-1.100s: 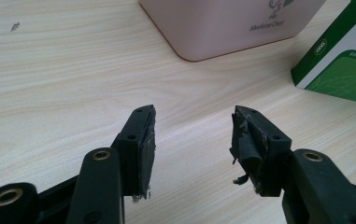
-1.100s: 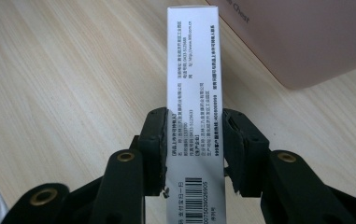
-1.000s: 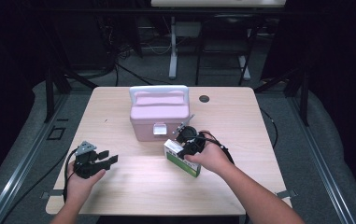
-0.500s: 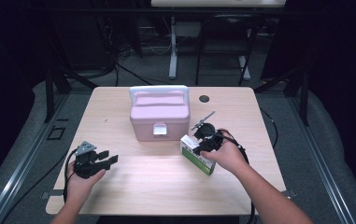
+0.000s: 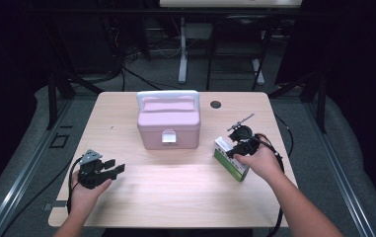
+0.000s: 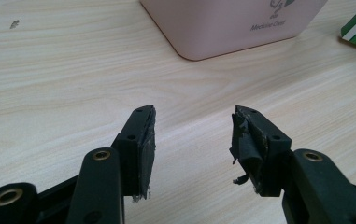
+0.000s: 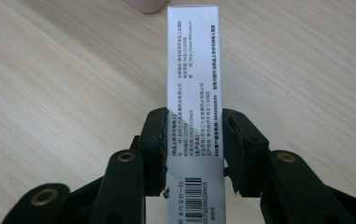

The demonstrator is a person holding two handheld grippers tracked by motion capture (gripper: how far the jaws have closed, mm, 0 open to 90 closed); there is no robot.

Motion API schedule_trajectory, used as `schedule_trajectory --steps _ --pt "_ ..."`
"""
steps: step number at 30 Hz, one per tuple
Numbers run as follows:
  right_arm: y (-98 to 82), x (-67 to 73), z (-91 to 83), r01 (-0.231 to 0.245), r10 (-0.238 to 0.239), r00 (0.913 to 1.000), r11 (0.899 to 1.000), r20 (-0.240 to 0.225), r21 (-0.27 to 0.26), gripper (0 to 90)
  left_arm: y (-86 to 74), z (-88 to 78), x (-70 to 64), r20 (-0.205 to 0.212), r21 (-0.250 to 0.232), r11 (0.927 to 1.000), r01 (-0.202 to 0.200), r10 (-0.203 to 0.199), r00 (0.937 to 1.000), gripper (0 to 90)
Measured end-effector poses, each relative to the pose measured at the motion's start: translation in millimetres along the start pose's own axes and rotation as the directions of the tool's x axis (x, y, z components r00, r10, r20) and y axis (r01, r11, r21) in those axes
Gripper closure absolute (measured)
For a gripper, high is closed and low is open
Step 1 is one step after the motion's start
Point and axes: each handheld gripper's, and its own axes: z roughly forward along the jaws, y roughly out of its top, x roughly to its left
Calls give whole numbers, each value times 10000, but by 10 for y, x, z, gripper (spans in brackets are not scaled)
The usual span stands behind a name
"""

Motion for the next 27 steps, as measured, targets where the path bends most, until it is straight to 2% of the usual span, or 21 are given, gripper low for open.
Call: schedule_trajectory --steps 5,14,21,27 --pt "-95 -207 -35 -448 445 9985 9989 327 109 620 -1 6 -1 0 5 10000 11 -11 10000 493" --pt "-184 -412 -70 -967 958 9933 9952 638 112 620 -2 10 4 12 32 10000 36 -36 10000 494" --pt "-239 -478 -58 -1105 1090 9913 9937 733 168 620 -4 18 1 -3 44 10000 28 -28 10000 493" --pt "-254 -511 -60 -1296 1285 9898 9915 615 129 613 -5 16 2 -9 41 10000 24 -24 10000 493"
